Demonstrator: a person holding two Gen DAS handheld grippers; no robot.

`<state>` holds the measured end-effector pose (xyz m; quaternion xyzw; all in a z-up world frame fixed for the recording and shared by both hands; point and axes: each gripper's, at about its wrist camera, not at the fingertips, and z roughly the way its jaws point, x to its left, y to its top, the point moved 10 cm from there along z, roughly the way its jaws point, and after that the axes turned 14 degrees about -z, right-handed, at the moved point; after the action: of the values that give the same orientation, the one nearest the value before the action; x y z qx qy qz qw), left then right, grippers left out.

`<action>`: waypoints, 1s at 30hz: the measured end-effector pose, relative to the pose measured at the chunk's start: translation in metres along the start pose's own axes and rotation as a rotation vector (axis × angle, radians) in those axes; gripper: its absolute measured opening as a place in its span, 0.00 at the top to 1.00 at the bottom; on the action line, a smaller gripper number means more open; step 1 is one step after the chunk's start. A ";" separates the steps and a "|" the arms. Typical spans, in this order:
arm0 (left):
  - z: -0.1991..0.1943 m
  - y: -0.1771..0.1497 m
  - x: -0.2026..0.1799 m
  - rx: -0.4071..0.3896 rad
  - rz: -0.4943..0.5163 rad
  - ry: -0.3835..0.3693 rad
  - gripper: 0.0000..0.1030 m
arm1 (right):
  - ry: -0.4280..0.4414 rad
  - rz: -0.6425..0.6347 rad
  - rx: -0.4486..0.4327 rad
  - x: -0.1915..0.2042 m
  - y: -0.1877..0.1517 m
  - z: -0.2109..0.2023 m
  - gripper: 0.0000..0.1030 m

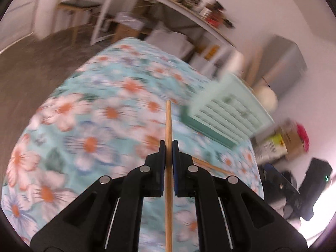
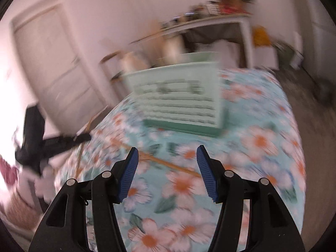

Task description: Organize utensils

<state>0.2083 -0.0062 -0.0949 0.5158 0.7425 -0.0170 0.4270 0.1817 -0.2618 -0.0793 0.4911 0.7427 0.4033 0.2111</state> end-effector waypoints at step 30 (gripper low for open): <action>0.025 0.010 0.087 0.155 -0.207 -0.033 0.91 | 0.127 -0.611 0.262 0.121 0.037 0.163 0.94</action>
<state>0.2223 0.0521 -0.1631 0.4674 0.7811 -0.1269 0.3941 0.2662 -0.0820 -0.1354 0.2425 0.9128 0.2522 0.2107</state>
